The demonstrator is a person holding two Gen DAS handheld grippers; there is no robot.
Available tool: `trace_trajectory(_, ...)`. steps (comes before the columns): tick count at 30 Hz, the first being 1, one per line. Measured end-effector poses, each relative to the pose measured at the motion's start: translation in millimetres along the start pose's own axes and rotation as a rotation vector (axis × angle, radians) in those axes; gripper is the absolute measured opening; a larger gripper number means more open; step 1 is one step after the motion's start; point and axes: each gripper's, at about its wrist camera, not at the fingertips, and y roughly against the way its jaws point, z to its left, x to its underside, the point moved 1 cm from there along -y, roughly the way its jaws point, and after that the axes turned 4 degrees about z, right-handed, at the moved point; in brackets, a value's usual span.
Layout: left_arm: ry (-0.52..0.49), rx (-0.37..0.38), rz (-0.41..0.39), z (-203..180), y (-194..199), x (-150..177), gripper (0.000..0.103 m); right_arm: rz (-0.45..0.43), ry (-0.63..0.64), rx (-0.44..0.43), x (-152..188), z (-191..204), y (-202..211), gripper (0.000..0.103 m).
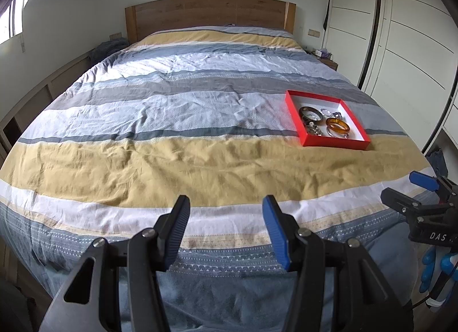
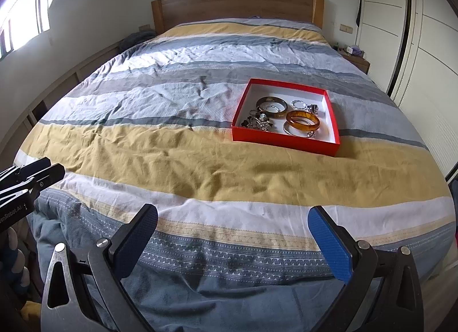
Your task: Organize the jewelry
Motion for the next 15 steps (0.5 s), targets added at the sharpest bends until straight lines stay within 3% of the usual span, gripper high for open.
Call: trace_trajectory(15,-0.006,-0.010,0.032,2.3,-14.7,-1.0,0.051,0.007,-0.004,0.010,-1.6,-6.7,-12.0,0.103)
